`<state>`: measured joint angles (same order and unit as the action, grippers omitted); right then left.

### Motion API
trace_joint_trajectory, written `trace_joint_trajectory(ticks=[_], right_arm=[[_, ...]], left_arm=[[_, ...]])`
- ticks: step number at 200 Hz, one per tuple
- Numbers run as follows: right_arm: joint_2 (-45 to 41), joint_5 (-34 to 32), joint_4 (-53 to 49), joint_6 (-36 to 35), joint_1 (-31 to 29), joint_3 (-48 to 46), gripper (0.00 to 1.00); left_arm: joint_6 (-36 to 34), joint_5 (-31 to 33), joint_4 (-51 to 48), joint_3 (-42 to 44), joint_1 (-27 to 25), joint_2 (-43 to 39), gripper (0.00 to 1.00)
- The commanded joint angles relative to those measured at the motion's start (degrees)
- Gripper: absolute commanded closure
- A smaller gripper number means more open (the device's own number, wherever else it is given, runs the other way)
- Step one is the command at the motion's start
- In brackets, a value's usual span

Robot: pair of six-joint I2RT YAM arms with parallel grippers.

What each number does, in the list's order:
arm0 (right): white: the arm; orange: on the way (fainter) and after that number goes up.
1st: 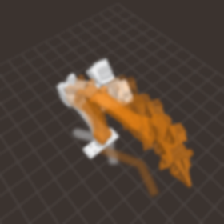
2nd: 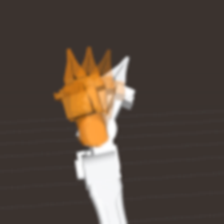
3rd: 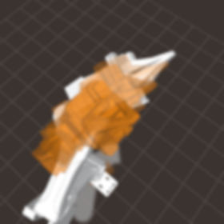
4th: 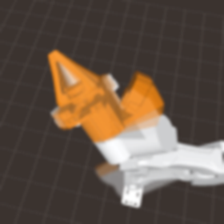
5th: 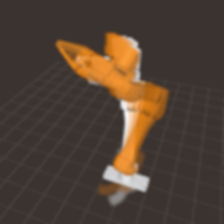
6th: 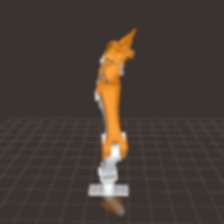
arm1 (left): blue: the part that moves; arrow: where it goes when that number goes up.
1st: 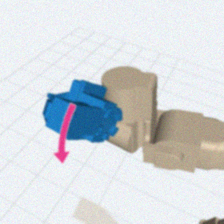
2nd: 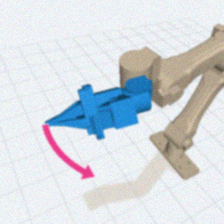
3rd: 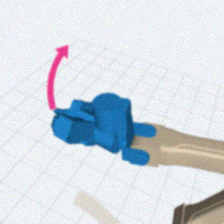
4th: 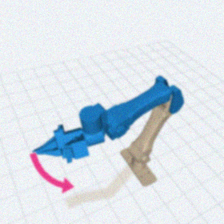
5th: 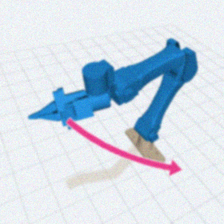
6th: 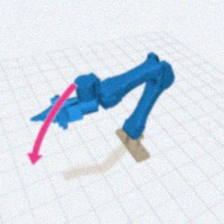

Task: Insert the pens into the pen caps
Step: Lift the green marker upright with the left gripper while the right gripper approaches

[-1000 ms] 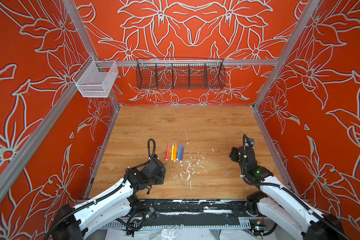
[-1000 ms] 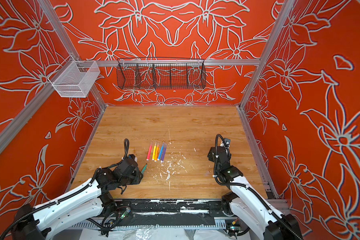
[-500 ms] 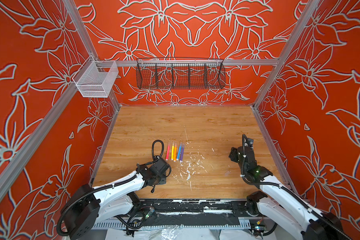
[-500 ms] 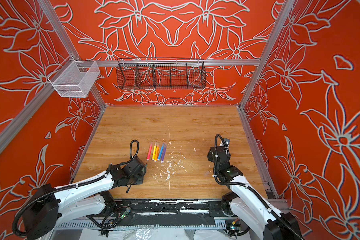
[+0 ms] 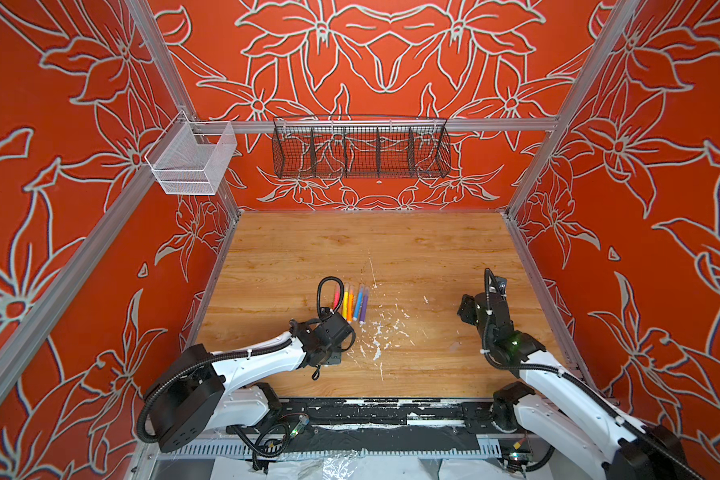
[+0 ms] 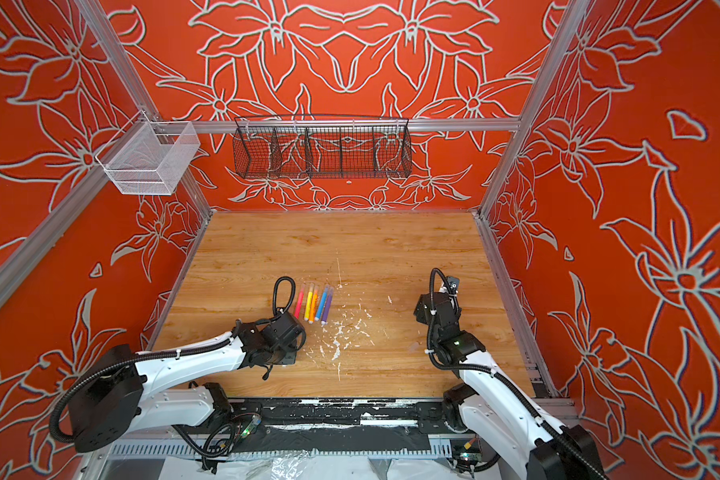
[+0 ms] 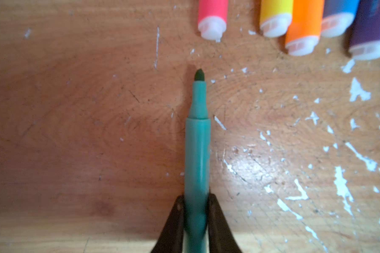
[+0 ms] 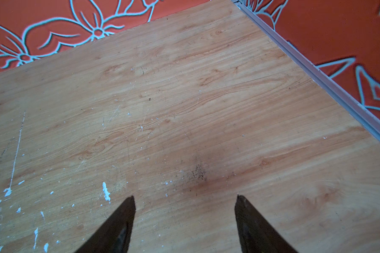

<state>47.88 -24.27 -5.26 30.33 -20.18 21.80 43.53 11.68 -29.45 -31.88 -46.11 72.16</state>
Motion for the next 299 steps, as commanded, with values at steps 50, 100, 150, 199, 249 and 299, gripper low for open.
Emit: trace_joint_trajectory(ticks=[50, 100, 150, 199, 249, 299], right_arm=[[-0.63, 1.04, -1.84, 1.00, 0.42, 1.15, 0.30], [-3.19, 22.43, -0.73, 11.58, -8.64, 6.61, 0.36], [-1.33, 20.25, 14.05, 18.86, -28.77, 4.48, 0.32], [5.52, 18.06, 29.12, 22.79, -38.68, 3.12, 0.31], [14.13, 19.05, 36.07, 24.00, -42.80, 6.05, 0.31], [21.15, 20.05, 38.33, 24.79, -43.61, 9.47, 0.34]], left_arm=[[-0.16, -0.08, -0.68, -2.28, -3.00, 4.04, 0.91], [-3.90, -5.52, 3.78, -2.80, -3.64, -4.30, 0.92], [-6.91, -6.10, 3.86, -4.11, -4.60, -14.62, 0.94], [-8.85, -8.92, 8.35, -2.67, -4.87, -22.93, 0.98], [-10.20, -11.36, 12.01, -0.84, -4.96, -27.19, 0.98], [-10.76, -13.11, 13.39, -0.58, -5.13, -26.83, 0.98]])
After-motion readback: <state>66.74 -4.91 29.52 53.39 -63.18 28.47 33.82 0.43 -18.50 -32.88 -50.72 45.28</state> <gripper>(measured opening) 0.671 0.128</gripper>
